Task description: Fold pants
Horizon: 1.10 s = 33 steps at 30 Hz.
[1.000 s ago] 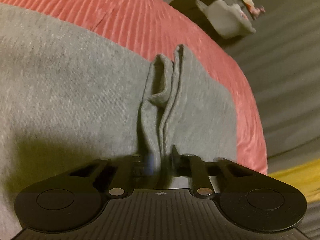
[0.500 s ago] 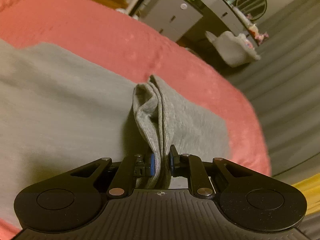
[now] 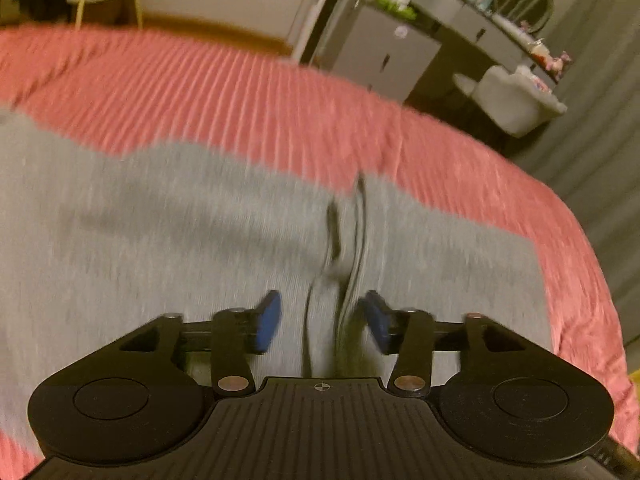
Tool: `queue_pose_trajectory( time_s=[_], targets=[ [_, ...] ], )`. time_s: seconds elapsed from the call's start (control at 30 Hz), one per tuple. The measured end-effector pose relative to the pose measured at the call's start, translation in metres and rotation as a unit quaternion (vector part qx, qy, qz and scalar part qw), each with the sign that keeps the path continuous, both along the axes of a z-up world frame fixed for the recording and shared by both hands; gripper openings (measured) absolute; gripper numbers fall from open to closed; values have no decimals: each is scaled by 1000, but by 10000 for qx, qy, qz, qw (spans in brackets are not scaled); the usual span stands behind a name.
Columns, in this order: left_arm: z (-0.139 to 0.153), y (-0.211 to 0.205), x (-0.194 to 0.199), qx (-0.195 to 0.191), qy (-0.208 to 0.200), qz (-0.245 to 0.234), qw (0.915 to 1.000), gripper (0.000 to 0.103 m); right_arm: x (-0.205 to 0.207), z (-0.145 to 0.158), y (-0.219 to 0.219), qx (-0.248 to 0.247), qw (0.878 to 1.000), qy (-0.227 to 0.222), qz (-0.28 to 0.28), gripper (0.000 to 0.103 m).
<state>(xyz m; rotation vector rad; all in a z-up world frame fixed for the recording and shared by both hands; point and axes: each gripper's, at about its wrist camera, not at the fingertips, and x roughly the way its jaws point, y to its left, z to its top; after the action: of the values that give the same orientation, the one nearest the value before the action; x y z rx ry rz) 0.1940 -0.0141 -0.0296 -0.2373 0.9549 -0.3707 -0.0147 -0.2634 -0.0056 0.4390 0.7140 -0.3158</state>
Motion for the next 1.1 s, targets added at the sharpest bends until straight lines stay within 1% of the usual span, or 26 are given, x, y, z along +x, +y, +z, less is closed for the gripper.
queue_pose_trajectory(
  time_s=[0.07,0.13,0.17,0.27,0.3,0.33,0.4,0.47,0.5,0.53,0.6,0.63,0.7,0.73,0.8,0.9,1.0,1.07,1.1],
  targets=[
    [1,-7,11,-20,-80,-65,9999,61,10,-10,6,77,9997,172,151,40],
    [-3,-18,26,107,-43,-89,9999,65,18,-18,9,73,9987,484,141,44],
    [-5,-22,33,117,-18,-92,9999,65,20,-20,8,130,9983,544,158,45],
    [-12,-36,51,-80,71,-103,9999,59,18,-25,0,478,9978,444,78,48],
    [-13,-40,55,-91,87,-128,9998,50,16,-26,-3,602,9974,396,44,49],
    [-15,-44,58,-47,68,-163,9998,36,14,-28,-6,712,9968,362,14,50],
    [-16,-52,62,75,30,-217,9997,29,13,-31,-8,829,9960,326,-6,52],
    [-11,-55,59,225,-121,-209,9995,23,12,-31,-8,802,9962,331,17,54],
    [-8,-57,57,309,-225,-165,9991,17,12,-30,-7,757,9965,343,43,55],
    [-5,-58,54,437,-361,-110,9983,13,13,-30,-6,712,9968,356,66,56],
    [-1,-59,50,535,-554,-136,9969,9,12,-29,-4,681,9970,363,95,58],
    [0,-60,48,626,-609,-148,9961,5,13,-30,-4,697,9969,363,98,59],
    [1,-62,48,1078,-803,-45,9909,1,16,-31,-4,709,9968,365,91,59],
    [1,-62,47,1285,-876,-39,9878,1,18,-31,-4,707,9968,368,88,59],
    [1,-62,44,1462,-947,-168,9846,1,17,-30,-3,696,9968,373,87,59],
    [1,-59,32,1602,-909,-287,9825,2,21,-31,-3,683,9969,385,76,59],
    [0,-51,18,1580,-739,-346,9841,3,21,-32,-3,679,9969,389,80,60],
    [-3,-47,9,1605,-631,-392,9842,10,20,-31,-3,669,9970,390,83,61],
    [-4,-45,4,1600,-590,-407,9845,17,21,-31,-2,662,9970,395,84,61]
  ],
)
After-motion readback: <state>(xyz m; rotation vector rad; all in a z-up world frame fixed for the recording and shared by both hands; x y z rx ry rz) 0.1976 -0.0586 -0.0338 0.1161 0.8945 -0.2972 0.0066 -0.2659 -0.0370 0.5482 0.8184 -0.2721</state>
